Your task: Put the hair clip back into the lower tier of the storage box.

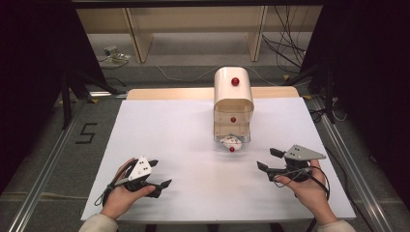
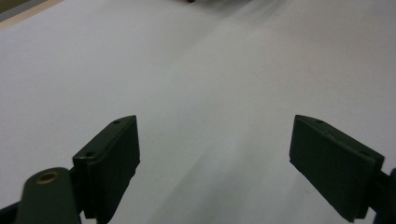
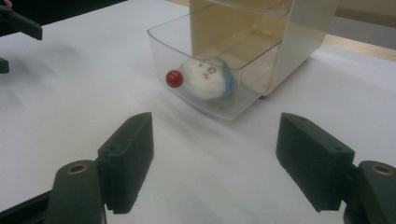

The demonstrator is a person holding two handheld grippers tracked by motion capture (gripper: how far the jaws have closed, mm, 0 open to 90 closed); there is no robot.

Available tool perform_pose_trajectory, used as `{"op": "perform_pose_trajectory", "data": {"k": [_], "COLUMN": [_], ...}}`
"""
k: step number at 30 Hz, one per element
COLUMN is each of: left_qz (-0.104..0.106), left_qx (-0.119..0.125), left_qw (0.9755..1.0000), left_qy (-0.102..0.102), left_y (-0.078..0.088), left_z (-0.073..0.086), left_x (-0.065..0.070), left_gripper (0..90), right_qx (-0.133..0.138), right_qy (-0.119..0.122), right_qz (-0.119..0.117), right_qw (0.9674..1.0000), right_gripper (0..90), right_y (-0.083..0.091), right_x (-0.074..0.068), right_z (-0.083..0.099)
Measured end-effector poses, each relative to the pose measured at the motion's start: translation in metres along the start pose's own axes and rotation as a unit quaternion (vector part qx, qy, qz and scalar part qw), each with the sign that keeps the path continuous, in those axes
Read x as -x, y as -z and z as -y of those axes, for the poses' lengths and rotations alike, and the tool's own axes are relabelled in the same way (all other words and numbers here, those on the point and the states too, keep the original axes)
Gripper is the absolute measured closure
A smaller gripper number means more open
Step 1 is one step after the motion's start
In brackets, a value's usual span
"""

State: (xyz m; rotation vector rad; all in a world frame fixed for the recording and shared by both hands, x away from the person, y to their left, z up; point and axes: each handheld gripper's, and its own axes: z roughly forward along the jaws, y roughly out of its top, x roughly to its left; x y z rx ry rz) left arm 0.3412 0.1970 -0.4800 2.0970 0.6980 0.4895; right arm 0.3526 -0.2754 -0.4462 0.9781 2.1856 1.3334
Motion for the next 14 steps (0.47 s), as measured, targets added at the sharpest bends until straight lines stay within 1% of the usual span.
{"op": "perform_pose_trajectory", "data": {"k": [3,7,10,12,13,14], "left_qz": [0.000,0.002,0.009,0.012,0.018,0.026], "left_qx": [0.001,0.000,0.003,0.005,0.008,0.011], "left_qw": [1.0000,1.0000,0.9999,0.9999,0.9998,0.9996], "left_qy": [0.001,-0.001,0.004,0.009,0.010,0.006], "left_y": [0.000,-0.001,-0.002,-0.003,-0.004,-0.005], "left_z": [0.000,0.000,-0.001,-0.004,-0.006,-0.009], "left_x": [0.000,0.001,0.002,0.007,0.011,0.015], "left_gripper": [16.2,16.2,16.0,16.2,16.3,16.2], "right_qx": [0.000,-0.003,-0.005,-0.006,-0.006,-0.006], "right_qy": [0.003,-0.004,-0.004,-0.005,-0.006,-0.006], "right_qz": [-0.002,-0.002,-0.001,-0.001,-0.001,-0.002], "right_qw": [1.0000,1.0000,1.0000,1.0000,1.0000,1.0000], "right_gripper": [28.2,28.3,28.2,28.2,28.2,28.2], "right_y": [0.005,0.010,0.012,0.013,0.013,0.013], "right_x": [-0.002,-0.005,-0.005,-0.005,-0.005,-0.005], "right_z": [0.006,0.014,0.017,0.018,0.019,0.019]}}
